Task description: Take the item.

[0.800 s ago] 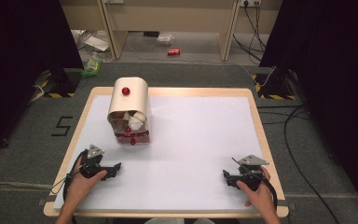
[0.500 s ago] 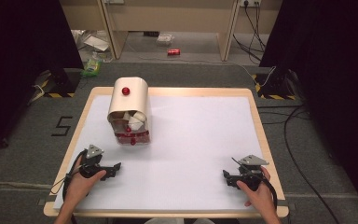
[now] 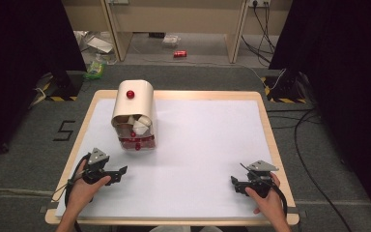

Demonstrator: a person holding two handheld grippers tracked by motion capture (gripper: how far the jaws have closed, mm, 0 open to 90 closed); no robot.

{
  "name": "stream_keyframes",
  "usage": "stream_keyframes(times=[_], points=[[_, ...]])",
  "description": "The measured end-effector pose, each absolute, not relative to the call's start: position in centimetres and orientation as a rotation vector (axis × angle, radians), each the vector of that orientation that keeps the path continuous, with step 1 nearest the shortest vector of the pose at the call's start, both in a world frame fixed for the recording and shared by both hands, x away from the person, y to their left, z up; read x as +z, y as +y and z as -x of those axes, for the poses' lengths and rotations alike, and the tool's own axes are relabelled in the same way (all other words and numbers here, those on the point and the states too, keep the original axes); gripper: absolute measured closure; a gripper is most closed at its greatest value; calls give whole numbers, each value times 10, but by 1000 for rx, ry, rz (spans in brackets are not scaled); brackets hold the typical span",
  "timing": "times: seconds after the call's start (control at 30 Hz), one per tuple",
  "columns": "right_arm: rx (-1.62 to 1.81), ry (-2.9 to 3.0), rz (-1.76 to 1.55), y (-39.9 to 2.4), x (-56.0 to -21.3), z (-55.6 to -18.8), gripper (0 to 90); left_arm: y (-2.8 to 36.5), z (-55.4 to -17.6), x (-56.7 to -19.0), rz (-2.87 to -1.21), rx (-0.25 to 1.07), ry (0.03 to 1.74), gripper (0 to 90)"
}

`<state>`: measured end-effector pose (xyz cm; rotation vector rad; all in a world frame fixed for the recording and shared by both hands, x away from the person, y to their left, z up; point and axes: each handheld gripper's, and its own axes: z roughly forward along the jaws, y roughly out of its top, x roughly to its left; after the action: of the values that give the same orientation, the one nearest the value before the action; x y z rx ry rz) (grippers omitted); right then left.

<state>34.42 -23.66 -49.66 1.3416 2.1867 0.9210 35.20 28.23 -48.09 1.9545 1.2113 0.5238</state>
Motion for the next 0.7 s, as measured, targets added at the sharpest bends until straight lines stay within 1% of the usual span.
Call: stream_keyframes(times=[0.27,0.7], points=[[921,2187,-1341,-237,-497,-344,122,272,-344,-446,-1887,537,1112,151],[921,2188,-1341,-236,-497,-344,120,261,-340,-411,-1829,565,998,152]])
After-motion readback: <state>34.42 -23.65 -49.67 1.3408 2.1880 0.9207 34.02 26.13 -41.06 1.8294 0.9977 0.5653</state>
